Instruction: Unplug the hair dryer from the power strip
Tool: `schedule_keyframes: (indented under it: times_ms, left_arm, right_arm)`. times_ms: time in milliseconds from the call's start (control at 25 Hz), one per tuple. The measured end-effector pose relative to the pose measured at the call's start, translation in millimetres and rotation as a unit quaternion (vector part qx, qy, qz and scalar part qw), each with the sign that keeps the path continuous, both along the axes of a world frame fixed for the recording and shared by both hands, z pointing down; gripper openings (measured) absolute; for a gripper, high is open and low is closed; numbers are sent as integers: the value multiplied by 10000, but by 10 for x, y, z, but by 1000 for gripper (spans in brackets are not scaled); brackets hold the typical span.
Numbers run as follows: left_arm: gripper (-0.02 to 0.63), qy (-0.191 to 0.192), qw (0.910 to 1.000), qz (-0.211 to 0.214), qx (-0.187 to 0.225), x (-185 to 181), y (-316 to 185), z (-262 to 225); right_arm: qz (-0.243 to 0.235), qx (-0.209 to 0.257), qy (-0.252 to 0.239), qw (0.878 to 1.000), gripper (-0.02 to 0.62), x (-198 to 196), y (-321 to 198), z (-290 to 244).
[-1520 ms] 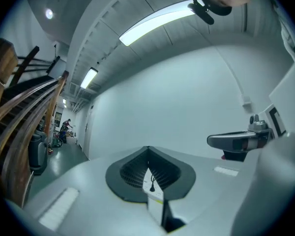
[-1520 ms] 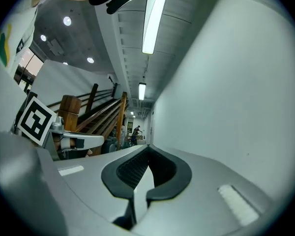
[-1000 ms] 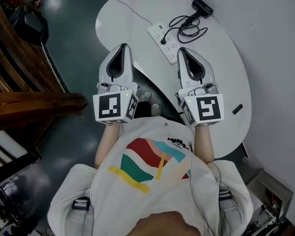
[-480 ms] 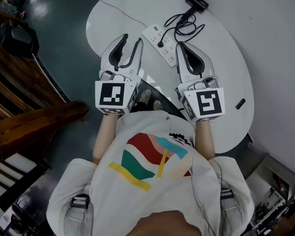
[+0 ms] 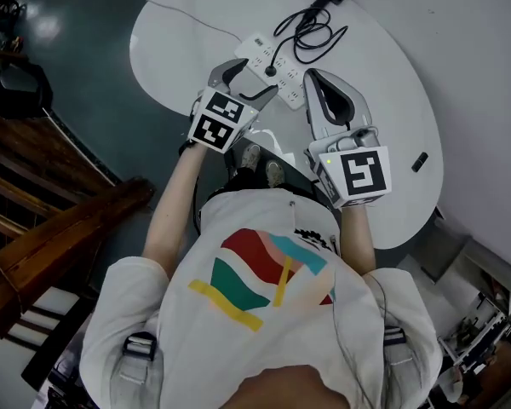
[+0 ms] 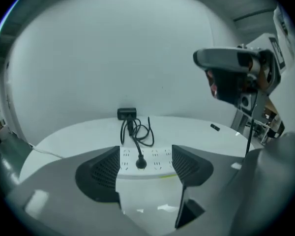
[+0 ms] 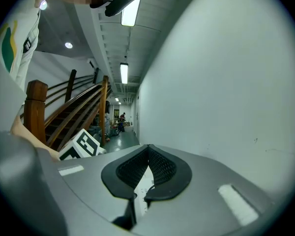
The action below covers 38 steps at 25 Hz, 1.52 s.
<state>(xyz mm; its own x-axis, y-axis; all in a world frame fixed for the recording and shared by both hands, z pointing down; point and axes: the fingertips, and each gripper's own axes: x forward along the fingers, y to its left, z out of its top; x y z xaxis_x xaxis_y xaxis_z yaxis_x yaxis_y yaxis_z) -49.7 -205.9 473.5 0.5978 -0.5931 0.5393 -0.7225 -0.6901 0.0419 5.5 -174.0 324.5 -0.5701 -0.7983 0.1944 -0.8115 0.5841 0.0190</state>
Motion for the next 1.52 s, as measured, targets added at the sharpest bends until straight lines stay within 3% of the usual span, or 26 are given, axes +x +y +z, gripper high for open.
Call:
schedule_keyframes:
  times_ms: [120,400,760,1120,1200,1320,1520]
  left_arm:
    - [301,-227,9992,156,-280,36,-97,279]
    - [302,-1040,9924,518,-400,6,-319,789]
    - [322,-849,9927,509,-691,-12,-430,931]
    - [322,-740,9938,478,-675,2,-434,961]
    - [322,-746,9938,493,-668,-40,-428,961]
    - [324,-714,9942,496,-636,-60,-419,967]
    - [324,-769,9934,490,-694,7,-437,981]
  right_arm:
    - [131,-107,46,9998,14,55,-33,67]
    - [384,-463,21,9982,14,181,-69,257]
    - [554,-700,150,9959,14,278,-39,399]
    - [446,-653,157,9967,12,174,-238,483]
    - [296,-696,214,9969,11,97,-303,569]
    - [-136,-947,530,9940,151,-55,-426,857]
    - [-699,-1526,1062,9801,144,-219,-606,1620]
